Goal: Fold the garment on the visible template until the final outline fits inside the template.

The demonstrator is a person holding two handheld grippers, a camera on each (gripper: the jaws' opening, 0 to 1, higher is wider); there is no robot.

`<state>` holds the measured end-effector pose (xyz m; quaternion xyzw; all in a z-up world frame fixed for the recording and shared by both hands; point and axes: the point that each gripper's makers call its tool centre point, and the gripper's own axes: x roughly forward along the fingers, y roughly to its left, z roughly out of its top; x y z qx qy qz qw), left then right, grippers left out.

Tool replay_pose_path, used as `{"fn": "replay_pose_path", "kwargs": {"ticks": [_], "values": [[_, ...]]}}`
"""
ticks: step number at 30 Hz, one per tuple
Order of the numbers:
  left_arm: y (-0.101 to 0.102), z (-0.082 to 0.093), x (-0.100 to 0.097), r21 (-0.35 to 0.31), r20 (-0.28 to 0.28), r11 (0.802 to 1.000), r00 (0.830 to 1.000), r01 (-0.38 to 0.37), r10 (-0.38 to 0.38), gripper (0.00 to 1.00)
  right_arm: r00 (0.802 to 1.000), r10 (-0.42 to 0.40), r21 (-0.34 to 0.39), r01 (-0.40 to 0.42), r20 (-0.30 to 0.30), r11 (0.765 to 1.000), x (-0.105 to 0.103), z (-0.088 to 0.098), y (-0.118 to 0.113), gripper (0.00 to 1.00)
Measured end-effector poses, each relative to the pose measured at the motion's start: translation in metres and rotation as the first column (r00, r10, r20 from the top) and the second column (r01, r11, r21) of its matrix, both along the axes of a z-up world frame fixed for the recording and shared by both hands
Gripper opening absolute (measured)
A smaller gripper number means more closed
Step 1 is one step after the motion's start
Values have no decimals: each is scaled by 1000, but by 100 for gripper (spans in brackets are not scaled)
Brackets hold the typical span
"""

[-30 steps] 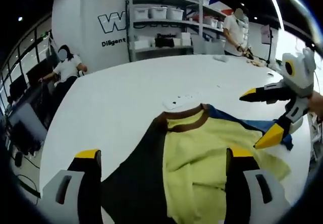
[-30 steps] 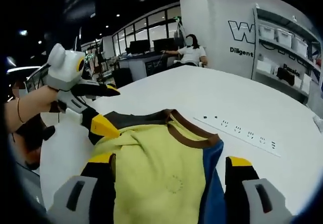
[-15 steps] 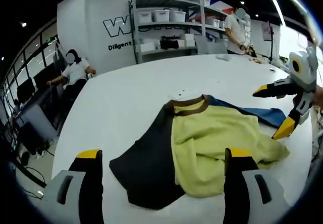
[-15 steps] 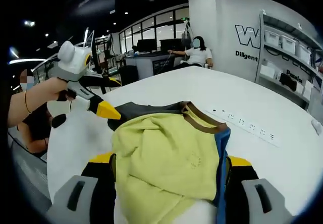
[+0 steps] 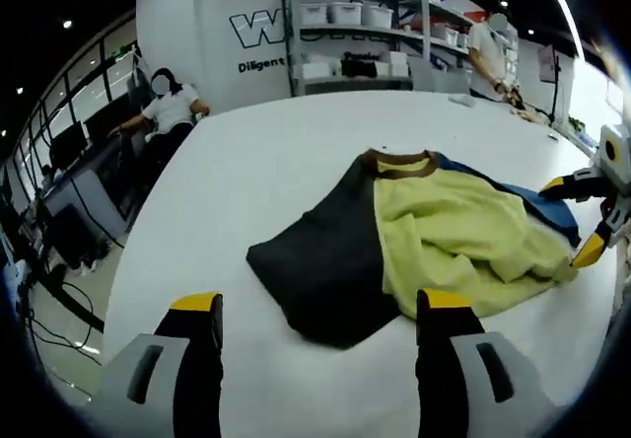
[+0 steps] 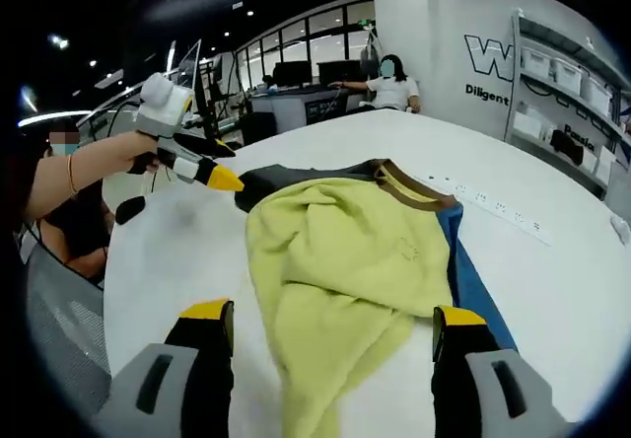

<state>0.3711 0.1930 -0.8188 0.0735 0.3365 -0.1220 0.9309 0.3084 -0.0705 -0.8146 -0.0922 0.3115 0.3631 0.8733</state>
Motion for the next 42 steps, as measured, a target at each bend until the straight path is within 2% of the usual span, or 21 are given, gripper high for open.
{"fn": "replay_pose_path", "kwargs": {"ticks": [1,2,4,7,10,14,17,18,21,24,26,30,34,40,42], "values": [[1,-3,-2,-11,-15,1000,1000,-9,9,67,1000,1,-1,-1,-2,1000,-2,-2,0,79],[1,-9,-3,-50,-29,998,999,-23,22,63,1000,-1,-2,1,-5,1000,-6,-4,0,77],[4,-13,-4,-70,-45,996,998,-47,44,57,1000,-4,-10,4,-9,1000,-11,-9,-1,73],[8,-24,-6,-76,-73,995,996,-61,55,49,999,-33,-23,32,-19,999,-22,-21,-4,64],[4,-28,-9,-89,-83,994,995,-62,54,46,998,-58,-36,57,-32,998,-28,-29,-8,59],[-3,-32,-12,-87,-96,994,994,-59,51,39,997,-66,-36,65,-32,997,-33,-32,-7,49],[-9,-37,-14,-85,-111,995,993,-46,37,36,997,-80,-72,78,-19,994,-34,-36,-12,40],[-9,-38,-12,-66,-96,997,995,-44,38,32,996,-85,-76,84,-16,994,-34,-36,-13,37],[-11,-39,-11,-54,-97,998,995,-42,37,15,994,-111,-89,110,-9,990,-33,-37,-17,33],[-10,-39,-10,-34,-90,998,995,-43,40,13,992,-126,-87,125,-1,988,-33,-36,-18,28],[-6,-40,-11,-5,-89,999,995,-37,37,8,992,-127,-94,127,4,987,-35,-37,-18,24],[-4,-39,-11,-31,-100,998,994,-56,53,5,991,-131,-110,130,-4,985,-37,-39,-19,12],[-1,-36,-12,-17,-93,999,995,-50,48,4,992,-130,-114,129,2,985,-38,-35,-18,0],[15,-23,-8,34,-71,999,997,-23,25,4,990,-141,-108,141,4,984,-36,-28,-23,0],[26,-15,-2,89,-54,996,999,-2,7,4,987,-161,-110,160,-1,981,-35,-29,-30,0]]}}
